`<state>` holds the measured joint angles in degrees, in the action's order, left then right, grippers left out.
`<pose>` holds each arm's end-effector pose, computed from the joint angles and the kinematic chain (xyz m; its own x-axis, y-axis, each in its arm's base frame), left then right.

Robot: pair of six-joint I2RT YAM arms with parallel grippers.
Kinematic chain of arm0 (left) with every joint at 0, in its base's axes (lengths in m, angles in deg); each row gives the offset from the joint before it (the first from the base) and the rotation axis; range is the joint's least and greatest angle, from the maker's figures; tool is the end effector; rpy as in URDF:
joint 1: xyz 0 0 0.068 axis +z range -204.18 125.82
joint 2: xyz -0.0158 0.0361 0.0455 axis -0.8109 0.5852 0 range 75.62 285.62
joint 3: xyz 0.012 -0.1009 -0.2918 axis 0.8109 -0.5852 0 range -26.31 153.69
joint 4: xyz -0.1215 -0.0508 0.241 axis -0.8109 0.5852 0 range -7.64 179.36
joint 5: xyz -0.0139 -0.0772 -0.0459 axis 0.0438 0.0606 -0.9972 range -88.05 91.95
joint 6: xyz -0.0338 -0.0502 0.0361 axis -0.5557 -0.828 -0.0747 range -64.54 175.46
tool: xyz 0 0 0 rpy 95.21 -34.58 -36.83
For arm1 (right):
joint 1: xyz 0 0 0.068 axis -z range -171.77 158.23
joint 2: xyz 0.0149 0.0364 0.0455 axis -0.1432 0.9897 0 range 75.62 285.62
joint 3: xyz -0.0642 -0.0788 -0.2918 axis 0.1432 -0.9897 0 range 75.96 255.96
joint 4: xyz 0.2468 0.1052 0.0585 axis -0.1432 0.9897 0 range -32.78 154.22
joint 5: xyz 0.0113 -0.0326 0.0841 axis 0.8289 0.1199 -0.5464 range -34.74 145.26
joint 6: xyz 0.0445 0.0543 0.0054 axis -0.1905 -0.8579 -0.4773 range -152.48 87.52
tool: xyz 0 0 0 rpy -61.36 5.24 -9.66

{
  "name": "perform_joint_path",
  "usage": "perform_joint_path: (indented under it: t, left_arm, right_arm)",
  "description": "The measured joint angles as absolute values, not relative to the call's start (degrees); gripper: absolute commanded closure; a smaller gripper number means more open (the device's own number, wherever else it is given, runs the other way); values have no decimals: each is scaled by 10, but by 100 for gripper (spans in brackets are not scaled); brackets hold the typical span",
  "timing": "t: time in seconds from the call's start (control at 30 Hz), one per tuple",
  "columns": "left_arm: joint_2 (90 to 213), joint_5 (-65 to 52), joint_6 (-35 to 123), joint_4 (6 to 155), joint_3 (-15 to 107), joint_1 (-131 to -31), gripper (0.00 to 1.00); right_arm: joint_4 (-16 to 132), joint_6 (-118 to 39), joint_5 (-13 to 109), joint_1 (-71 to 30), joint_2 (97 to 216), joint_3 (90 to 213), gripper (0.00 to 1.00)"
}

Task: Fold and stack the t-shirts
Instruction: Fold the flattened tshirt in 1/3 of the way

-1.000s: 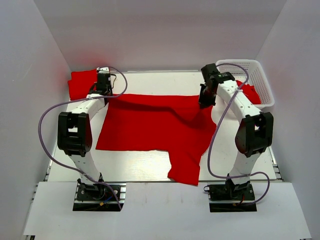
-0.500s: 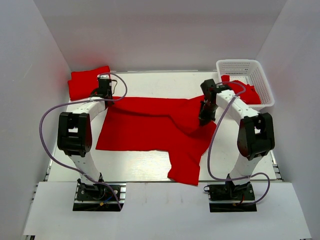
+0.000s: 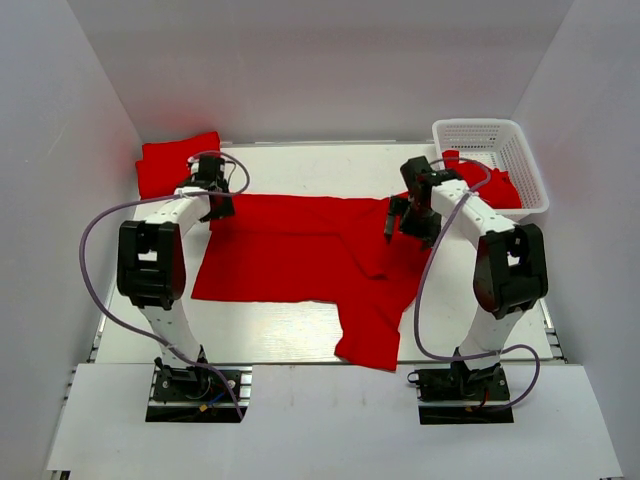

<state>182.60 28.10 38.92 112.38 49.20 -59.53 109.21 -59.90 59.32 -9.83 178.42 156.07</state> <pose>0.4208 -0.0138 0.2071 -0.8029 -0.1814 -0.5678 -0.3696 0.8989 0.2355 0.3659 0.1151 0.2359 -0.9481 0.1739 -0.2661 0.1635 0.9847 0.0610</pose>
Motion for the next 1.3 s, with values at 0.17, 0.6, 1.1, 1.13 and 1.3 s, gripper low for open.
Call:
perform_joint_path:
  t: [0.17,0.6,1.1,1.13,1.3]
  left_arm:
    - [1810,258,408,1094,523,-597,0]
    - [1940,84,450,964,598,-601,0]
    - [1984,91,426,974,602,-600,0]
    - [1984,92,422,974,603,-600,0]
    - [1997,97,405,987,624,-600,0]
  right_arm:
    - [1011,-571,592,-98,1783,1594,10]
    - [790,-515,550,-98,1953,1685,10]
    - [765,-546,560,-61,2044,1754,10]
    - [766,-549,561,-56,2049,1762,10]
    - [768,-554,553,-38,2085,1817,10]
